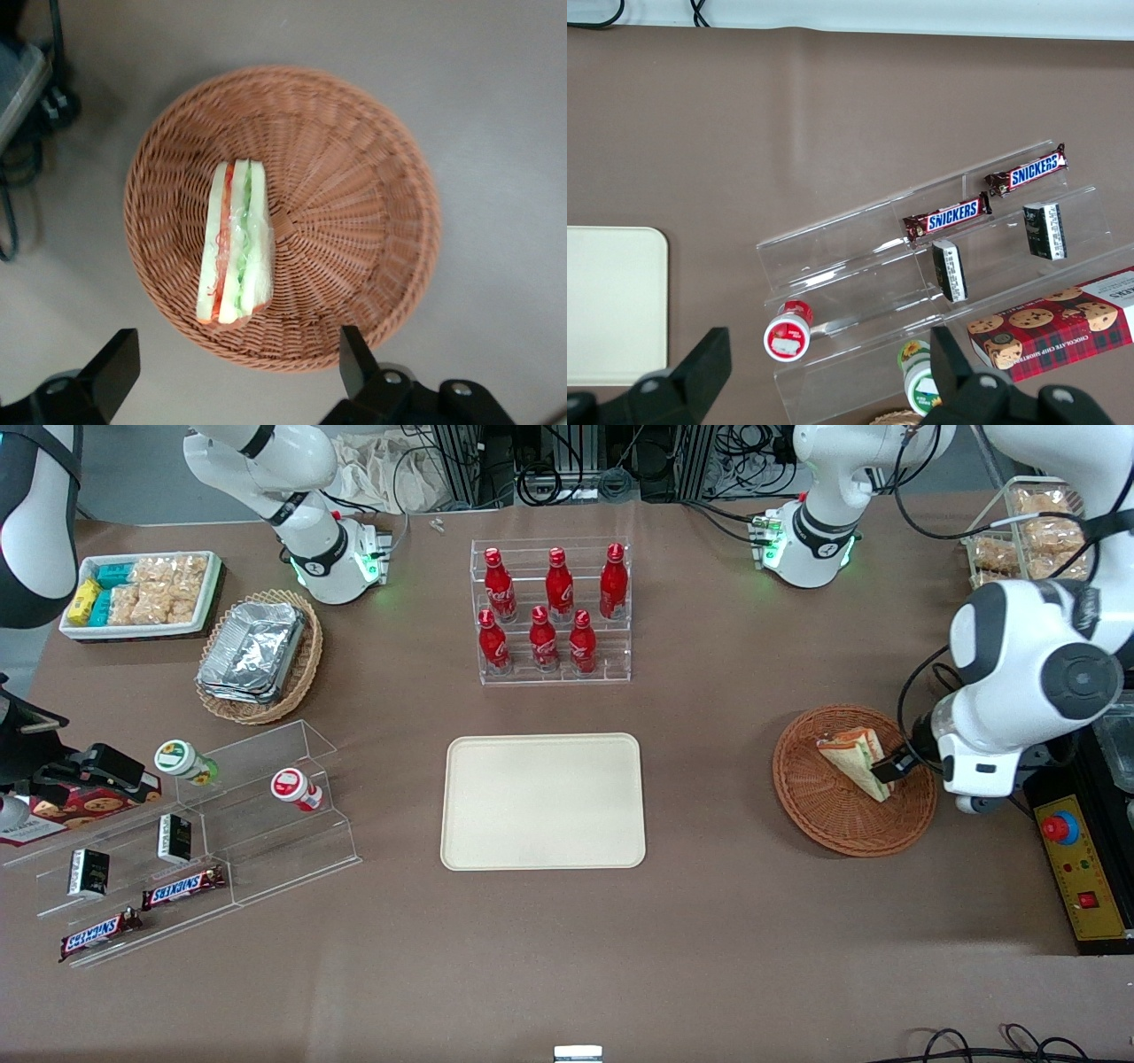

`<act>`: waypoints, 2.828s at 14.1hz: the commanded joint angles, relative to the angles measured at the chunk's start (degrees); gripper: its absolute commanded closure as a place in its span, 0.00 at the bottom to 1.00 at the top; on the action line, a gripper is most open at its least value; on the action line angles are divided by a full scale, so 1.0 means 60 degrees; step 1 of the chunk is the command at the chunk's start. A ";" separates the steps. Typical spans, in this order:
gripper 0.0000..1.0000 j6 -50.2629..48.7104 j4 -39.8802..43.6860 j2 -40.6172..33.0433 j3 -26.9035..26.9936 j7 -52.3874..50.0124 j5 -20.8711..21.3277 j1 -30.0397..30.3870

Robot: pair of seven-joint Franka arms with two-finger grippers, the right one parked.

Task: Place sandwich from basket to tray
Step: 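Move the left gripper over the wrapped sandwich in the wicker basket, then lower the left gripper and close it on the sandwich, then lift the sandwich and carry it toward the cream tray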

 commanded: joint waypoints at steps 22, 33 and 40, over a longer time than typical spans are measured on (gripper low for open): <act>1.00 0.3517 -0.2980 0.0458 0.0081 -0.0969 0.0190 0.0203; 1.00 -0.3712 0.3559 0.0267 -0.0313 0.1047 0.0279 0.0057; 1.00 -0.4219 0.5764 0.1830 -0.3458 0.3017 0.0176 -0.0045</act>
